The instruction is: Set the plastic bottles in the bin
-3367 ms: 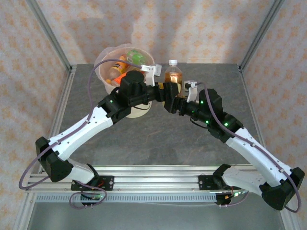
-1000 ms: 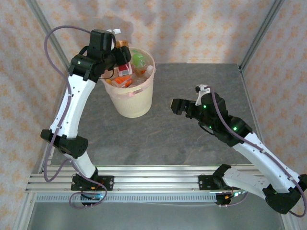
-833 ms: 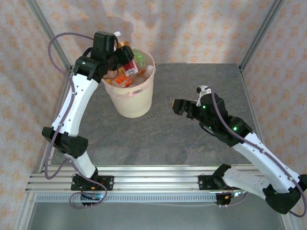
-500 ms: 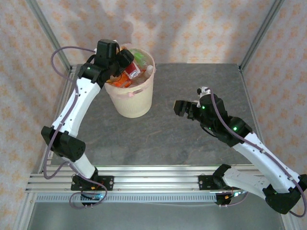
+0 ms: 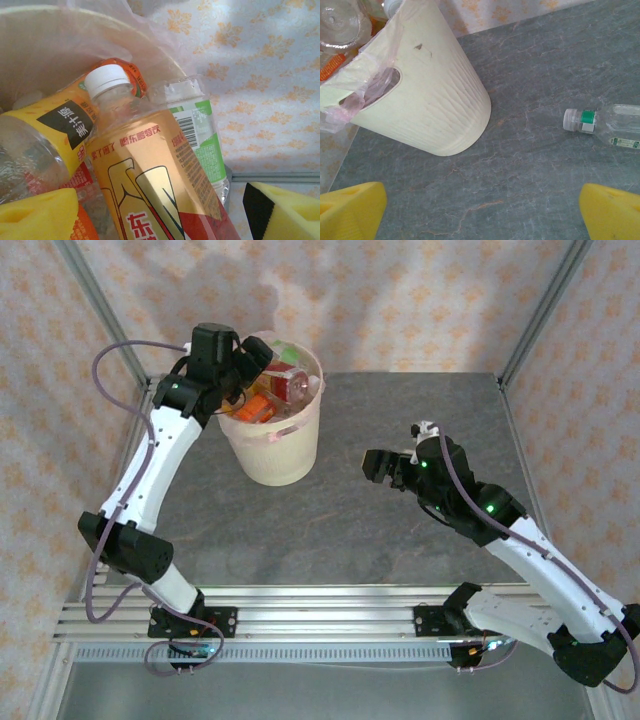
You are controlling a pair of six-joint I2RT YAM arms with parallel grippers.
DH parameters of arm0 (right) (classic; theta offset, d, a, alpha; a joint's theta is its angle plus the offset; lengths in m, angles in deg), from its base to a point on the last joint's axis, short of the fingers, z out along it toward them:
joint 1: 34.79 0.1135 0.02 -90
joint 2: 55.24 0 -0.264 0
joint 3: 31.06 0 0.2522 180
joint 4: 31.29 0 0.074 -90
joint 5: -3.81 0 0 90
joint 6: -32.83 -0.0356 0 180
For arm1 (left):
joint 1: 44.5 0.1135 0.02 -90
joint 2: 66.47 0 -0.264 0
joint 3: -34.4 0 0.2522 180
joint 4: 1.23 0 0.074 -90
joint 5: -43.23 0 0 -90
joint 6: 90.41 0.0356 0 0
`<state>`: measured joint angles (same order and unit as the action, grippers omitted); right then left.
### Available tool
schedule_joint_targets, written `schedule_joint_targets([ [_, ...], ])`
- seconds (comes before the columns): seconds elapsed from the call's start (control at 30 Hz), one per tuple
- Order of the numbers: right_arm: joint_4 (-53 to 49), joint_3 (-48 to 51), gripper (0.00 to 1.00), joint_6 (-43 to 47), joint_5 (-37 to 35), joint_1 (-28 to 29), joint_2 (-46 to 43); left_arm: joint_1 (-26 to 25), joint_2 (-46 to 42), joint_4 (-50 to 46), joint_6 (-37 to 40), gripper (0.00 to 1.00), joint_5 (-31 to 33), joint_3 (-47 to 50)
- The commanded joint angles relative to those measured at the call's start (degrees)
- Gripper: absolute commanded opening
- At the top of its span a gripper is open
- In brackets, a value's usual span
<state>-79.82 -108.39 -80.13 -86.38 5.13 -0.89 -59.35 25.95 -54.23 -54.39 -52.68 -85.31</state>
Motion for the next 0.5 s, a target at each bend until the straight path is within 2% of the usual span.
schedule_joint_targets([
  [0.0, -1.9, -2.5, 0.99, -0.1, -3.0, -0.2, -0.1, 0.4, -3.4, -0.3, 1.4, 0.86, 2.3, 0.4],
  [0.13, -6.7, -4.8, 0.99, -1.7, -10.2, -0.2, 1.8, 0.4, -4.8, -0.2, 2.6, 0.86, 2.5, 0.3],
  [0.2, -9.2, -6.7, 0.99, -0.9, -11.6, -0.4, 3.7, 0.4, -5.9, -0.2, 3.4, 0.87, 2.8, 0.6],
  [0.37, -12.5, -11.0, 0.99, 2.9, -10.4, -3.9, 10.2, 0.4, -10.7, 1.1, 5.3, 0.91, 4.3, 3.3],
  [0.47, -12.2, -12.3, 0.99, 4.0, -5.4, -9.5, 14.9, 0.4, -14.8, 2.2, 6.8, 1.00, 5.4, 6.0],
])
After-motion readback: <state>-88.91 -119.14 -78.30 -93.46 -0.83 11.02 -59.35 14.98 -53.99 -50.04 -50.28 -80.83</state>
